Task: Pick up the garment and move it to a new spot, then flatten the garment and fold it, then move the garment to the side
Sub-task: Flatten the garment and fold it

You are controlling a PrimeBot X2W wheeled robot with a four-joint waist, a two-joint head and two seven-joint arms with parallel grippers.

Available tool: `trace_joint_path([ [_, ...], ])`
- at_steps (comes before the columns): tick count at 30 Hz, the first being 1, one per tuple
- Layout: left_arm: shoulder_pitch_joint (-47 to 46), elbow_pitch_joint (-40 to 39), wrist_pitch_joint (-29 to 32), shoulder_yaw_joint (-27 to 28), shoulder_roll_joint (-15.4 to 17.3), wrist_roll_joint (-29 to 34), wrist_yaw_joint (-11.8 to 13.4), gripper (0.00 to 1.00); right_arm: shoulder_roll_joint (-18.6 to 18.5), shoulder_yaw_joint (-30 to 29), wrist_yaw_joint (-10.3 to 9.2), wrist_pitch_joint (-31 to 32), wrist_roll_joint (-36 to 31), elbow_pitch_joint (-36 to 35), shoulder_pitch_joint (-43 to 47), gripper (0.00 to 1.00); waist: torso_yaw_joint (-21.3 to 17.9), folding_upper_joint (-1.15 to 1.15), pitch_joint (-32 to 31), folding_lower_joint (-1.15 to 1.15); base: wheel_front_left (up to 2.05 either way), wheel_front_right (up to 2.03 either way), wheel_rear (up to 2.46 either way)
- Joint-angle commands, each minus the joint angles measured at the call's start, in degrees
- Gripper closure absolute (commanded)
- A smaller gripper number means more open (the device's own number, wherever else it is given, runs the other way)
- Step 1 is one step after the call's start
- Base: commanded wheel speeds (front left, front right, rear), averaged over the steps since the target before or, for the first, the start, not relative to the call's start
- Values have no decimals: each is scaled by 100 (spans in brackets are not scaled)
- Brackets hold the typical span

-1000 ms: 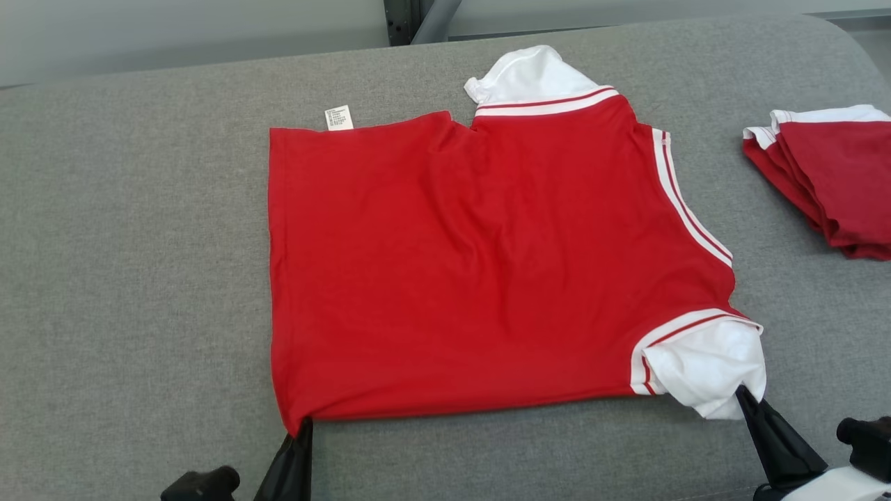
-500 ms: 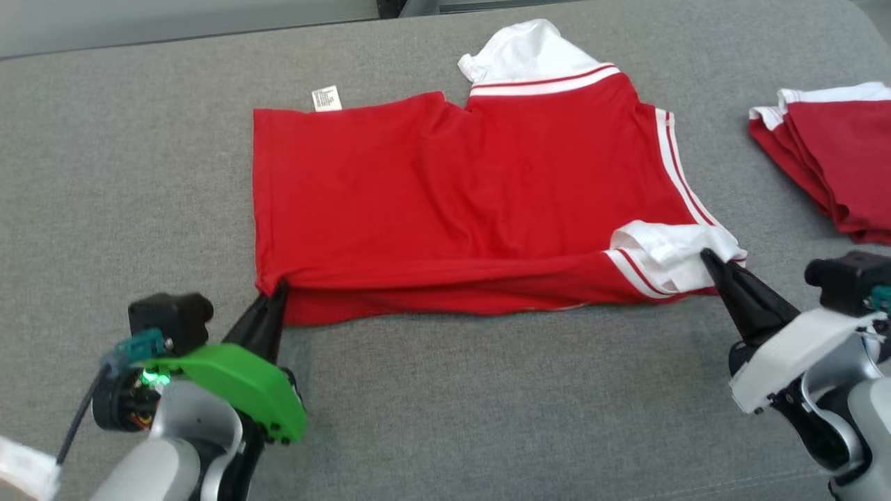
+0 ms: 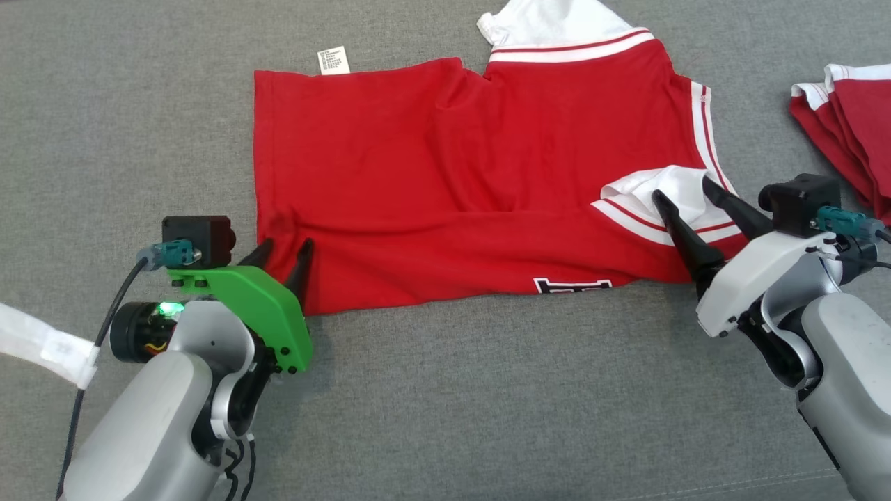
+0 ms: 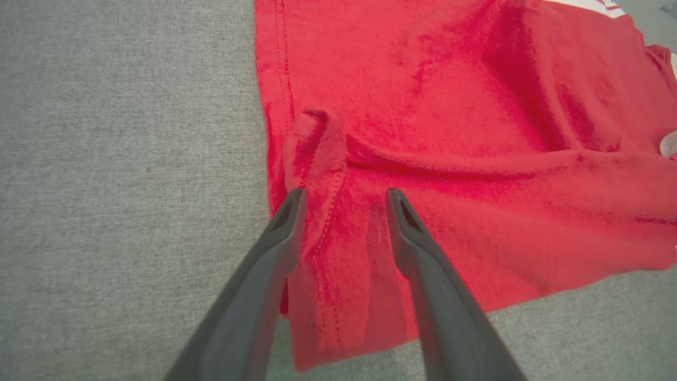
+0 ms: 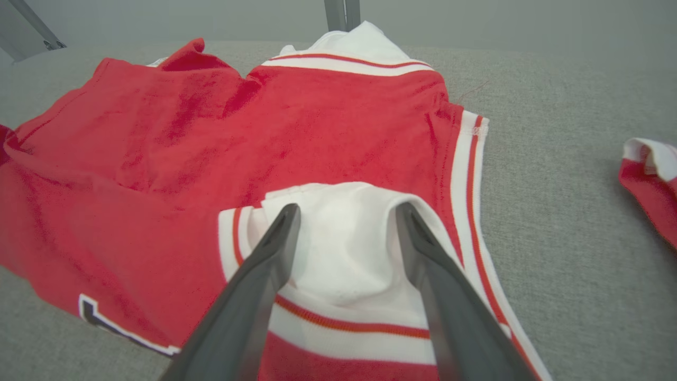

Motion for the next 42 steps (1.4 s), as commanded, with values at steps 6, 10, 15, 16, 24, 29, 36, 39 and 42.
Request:
trace_joint_path([
  [6,623,-286,-1011,331,149,78,6,0,-149,-361,-5,-905,-438,-130,494,0,-67,0,-325,0,0,0,0],
  [10,1267,-506,-1681,364,189,218,3,0,26,-913,-5,-1357,-819,-384,1158,0,-105,0,-666,0,0,0,0],
  [15,1976,-419,-2674,350,101,335,-103,0,453,-1693,-5,-1691,-1319,-712,2038,0,-125,0,-1035,0,0,0,0],
  [16,2086,-357,-2854,385,27,310,-94,0,565,-1863,-5,-1715,-1383,-735,2181,0,-122,0,-1076,0,0,0,0],
  [24,2066,165,-3329,401,-204,347,-312,0,999,-2296,-5,-1776,-1627,-432,2521,0,-64,0,-1113,0,0,0,0],
  [29,1681,627,-3161,311,-280,311,-450,0,1011,-2206,-5,-1619,-1584,-32,2151,0,-44,0,-974,0,0,0,0],
  [36,887,1270,-2612,149,-358,265,-665,0,844,-1832,-5,-1055,-1479,582,1396,0,-21,0,-667,0,0,0,0],
  [39,640,1545,-2357,73,-384,236,-747,0,778,-1659,-5,-842,-1381,831,1136,0,5,0,-562,0,0,0,0],
  [42,478,1766,-2104,1,-403,171,-846,0,708,-1510,-5,-705,-1279,1027,935,0,20,0,-473,0,0,0,0],
])
